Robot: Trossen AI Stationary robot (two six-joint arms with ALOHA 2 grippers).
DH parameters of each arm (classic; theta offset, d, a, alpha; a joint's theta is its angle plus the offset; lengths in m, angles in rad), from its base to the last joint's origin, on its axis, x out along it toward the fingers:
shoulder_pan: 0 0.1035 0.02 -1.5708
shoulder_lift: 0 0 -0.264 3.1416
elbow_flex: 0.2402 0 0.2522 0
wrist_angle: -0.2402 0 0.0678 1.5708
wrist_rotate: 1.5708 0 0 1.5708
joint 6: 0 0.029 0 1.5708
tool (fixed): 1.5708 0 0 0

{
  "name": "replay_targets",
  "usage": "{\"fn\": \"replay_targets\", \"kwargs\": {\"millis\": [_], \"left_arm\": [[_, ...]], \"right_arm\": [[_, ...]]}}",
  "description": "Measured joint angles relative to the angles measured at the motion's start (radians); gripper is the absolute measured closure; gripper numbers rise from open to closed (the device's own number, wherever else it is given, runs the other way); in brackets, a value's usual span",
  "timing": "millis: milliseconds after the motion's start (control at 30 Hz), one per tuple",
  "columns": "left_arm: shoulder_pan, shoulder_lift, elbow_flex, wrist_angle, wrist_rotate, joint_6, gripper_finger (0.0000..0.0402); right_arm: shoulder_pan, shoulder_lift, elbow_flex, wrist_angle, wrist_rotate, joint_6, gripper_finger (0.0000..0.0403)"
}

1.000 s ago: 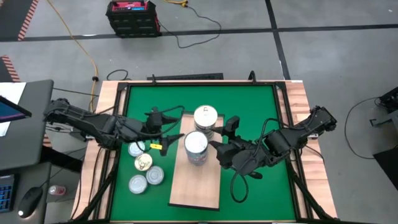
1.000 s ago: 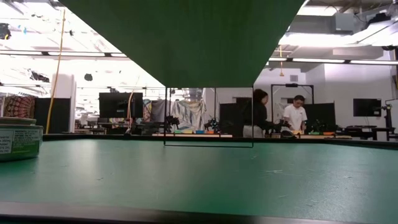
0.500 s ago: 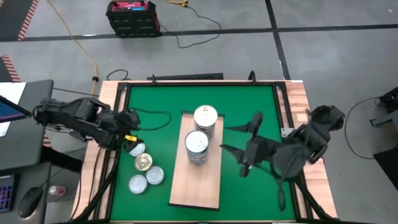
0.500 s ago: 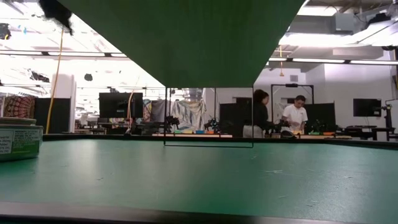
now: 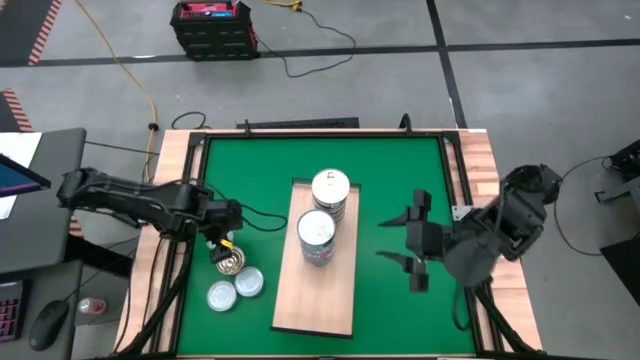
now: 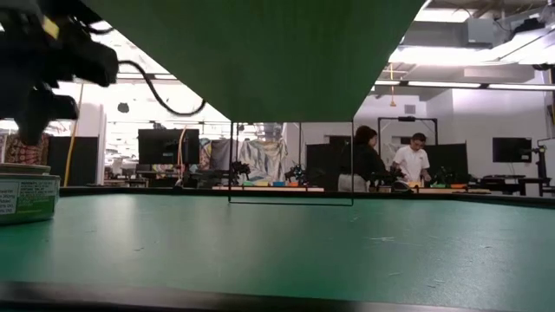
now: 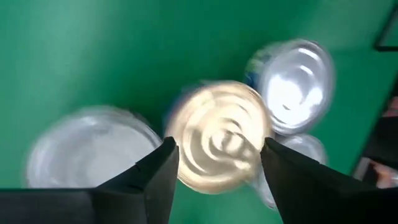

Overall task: Stack canned seafood by type on shelf
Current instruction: Stack the blue pink tuna can on top of the other blue pink tuna cans on the shelf

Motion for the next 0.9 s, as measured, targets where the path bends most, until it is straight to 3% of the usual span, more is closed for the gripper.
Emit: {"fn": "replay_targets", "kwargs": {"millis": [433,600,800,900], "left_arm": [[0.1,0.273,0.006,0.027,-0.022,0.4,0.024],[0.145,0.325,0.01,0.033,0.001,0.411,0.0287],[0.208,0.328,0.009,0.084,0.043,0.384,0.0385],[0.25,0.328,0.008,0.091,0.04,0.376,0.0396]], "right_arm": [[0.031,0.001,0.0,-0.066,0.003,0.086,0.0127],[0.039,0.001,0.0,-0.066,0.006,0.114,0.0127],[0.039,0.001,0.0,-0.065,0.009,0.123,0.0127],[0.039,0.001,0.0,-0.065,0.014,0.126,0.0127]]}}
